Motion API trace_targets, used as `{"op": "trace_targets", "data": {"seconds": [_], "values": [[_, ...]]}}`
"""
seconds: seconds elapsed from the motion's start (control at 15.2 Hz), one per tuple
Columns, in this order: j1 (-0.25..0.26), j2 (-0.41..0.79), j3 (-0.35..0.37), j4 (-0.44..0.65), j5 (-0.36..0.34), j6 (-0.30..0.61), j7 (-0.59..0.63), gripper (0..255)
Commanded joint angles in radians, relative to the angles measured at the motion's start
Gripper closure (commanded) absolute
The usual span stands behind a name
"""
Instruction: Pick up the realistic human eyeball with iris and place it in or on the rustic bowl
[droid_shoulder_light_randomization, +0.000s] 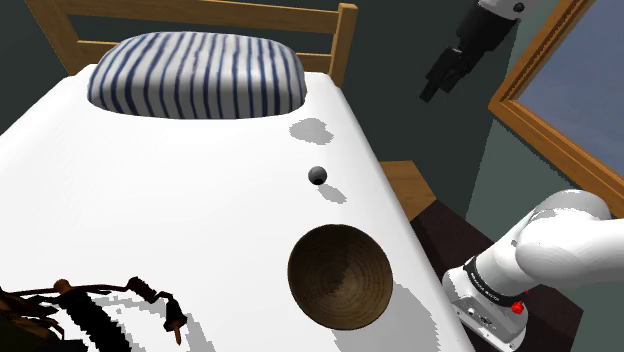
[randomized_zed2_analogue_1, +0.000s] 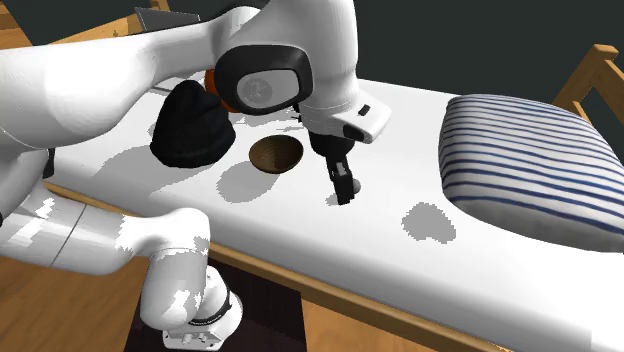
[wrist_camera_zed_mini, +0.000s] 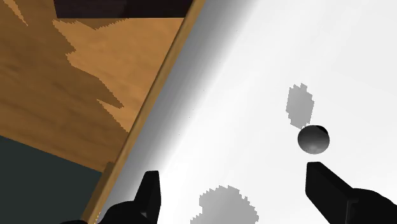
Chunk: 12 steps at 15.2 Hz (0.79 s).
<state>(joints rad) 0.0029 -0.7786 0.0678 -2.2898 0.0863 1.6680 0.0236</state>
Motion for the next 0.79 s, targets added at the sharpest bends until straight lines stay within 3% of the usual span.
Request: {"op": "trace_targets", "data": {"seconds": [0.0,0.73], "values": [[0.000,0.000,0.000,0.000,0.000,0.000,0.000,0],[0.079,0.164,0.101,-0.161,0.127,0.350,0.034,0]]}}
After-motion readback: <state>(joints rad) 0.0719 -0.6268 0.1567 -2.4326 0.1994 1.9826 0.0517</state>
